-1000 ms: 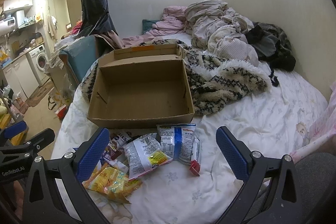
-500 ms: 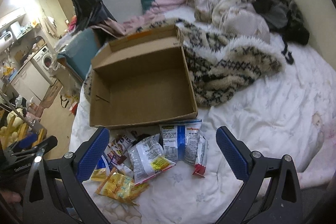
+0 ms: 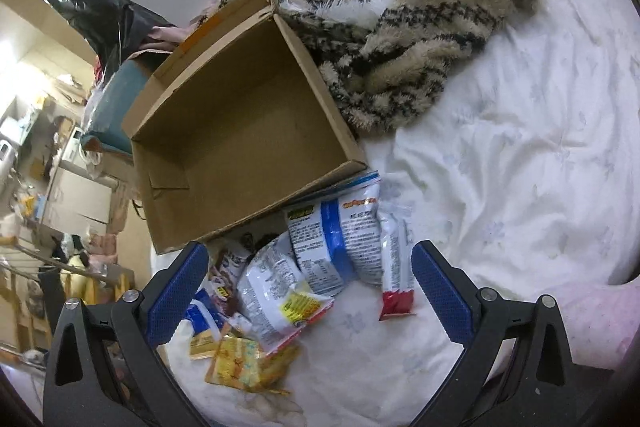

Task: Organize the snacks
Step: 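Grasp the blue snack bar with the left tool while the right tool grasps the white-red bar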

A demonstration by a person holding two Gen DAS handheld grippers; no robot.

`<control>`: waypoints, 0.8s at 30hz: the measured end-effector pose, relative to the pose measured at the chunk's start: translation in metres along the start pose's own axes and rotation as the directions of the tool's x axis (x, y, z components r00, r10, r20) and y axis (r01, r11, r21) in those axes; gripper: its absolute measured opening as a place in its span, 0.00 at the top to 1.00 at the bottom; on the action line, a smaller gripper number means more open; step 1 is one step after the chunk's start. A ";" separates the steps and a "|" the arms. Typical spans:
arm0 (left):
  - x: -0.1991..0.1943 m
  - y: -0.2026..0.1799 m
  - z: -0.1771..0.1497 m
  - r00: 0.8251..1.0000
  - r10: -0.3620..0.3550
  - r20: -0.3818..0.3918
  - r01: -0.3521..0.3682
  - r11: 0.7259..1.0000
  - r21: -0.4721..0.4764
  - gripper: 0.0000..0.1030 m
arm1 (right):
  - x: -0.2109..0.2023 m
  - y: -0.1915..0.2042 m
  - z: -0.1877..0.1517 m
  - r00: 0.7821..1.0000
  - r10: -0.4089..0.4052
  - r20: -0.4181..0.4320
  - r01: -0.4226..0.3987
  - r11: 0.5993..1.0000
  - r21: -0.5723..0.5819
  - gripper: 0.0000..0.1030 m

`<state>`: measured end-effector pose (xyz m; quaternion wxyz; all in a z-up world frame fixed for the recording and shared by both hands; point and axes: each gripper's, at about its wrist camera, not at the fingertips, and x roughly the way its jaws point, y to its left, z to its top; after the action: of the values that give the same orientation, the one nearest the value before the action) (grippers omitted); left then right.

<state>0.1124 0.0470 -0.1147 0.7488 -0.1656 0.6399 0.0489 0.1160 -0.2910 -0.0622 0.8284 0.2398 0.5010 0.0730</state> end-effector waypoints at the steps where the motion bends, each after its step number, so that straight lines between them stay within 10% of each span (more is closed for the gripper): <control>1: 0.007 0.001 0.000 1.000 -0.017 -0.016 0.017 1.000 -0.010 0.12 | 0.000 0.001 -0.001 1.000 -0.013 0.003 0.013 1.000 -0.011 0.00; 5: 0.042 0.005 0.000 0.994 -0.062 -0.089 0.056 0.996 -0.073 0.27 | 0.005 0.001 -0.002 1.000 -0.018 -0.013 0.018 1.000 -0.019 0.00; 10: 0.053 0.024 -0.004 0.979 -0.160 -0.128 0.135 0.974 -0.184 0.69 | 0.002 0.004 0.000 1.000 -0.016 0.011 0.016 0.999 -0.041 0.00; 24: -0.033 -0.008 0.006 0.999 -0.028 0.043 0.022 0.992 0.128 0.83 | 0.002 -0.022 0.007 1.000 -0.014 0.004 0.013 0.997 0.073 0.00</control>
<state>0.1147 0.0460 -0.0800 0.7724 -0.1244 0.6229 0.0022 0.1204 -0.3117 -0.0714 0.8208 0.2668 0.5029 0.0484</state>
